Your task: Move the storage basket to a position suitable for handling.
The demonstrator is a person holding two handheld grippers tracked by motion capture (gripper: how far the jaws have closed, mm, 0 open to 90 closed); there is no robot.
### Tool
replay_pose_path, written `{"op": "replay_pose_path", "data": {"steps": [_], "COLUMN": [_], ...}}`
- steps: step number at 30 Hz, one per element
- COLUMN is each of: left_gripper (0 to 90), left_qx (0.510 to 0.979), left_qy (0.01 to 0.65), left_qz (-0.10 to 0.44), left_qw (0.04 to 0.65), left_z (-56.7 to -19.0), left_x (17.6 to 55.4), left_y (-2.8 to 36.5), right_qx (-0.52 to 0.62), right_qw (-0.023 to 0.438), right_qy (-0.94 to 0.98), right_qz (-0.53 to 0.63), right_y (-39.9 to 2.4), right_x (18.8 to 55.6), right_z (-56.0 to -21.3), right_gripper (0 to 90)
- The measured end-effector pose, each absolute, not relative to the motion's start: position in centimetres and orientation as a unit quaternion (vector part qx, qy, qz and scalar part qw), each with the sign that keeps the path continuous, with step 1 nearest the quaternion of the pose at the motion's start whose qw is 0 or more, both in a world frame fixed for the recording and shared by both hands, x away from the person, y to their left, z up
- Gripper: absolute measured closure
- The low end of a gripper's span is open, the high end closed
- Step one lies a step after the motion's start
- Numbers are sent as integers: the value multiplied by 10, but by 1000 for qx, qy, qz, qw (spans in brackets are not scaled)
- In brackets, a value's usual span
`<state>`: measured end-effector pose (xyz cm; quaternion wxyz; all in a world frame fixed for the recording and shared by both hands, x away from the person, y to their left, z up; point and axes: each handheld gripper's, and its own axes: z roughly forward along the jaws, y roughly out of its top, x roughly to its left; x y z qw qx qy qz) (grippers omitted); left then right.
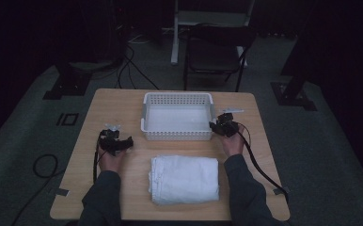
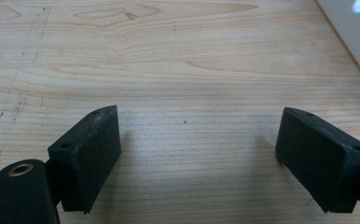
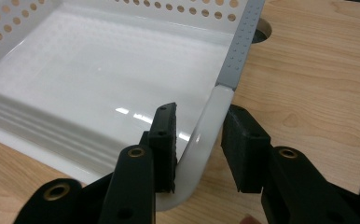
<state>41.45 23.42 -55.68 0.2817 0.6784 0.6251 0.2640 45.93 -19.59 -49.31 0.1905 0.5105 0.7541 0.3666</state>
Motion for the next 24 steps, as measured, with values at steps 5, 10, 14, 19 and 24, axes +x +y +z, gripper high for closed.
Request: {"op": "replay_pose_path", "data": {"steps": [5, 10, 14, 19, 24], "left_gripper": [136, 136, 136, 139, 210], "left_qx": [679, 679, 680, 681, 684], "left_qy": [625, 624, 624, 623, 621], "left_qz": [264, 263, 263, 263, 259], "left_qw": [282, 282, 283, 283, 281], "left_z": [-557, -557, -557, -557, -554], "left_x": [415, 415, 415, 415, 413], "left_y": [234, 234, 234, 235, 234], "right_qx": [508, 507, 505, 504, 504], "right_qw": [190, 189, 189, 189, 188], "right_qy": [756, 755, 754, 754, 755], "right_qz": [366, 371, 374, 376, 377], "right_y": [-197, -198, -199, -199, -199], "right_x": [456, 449, 445, 443, 443], "right_z": [-493, -494, -495, -495, -495], "right_gripper": [657, 654, 650, 647, 643]}}
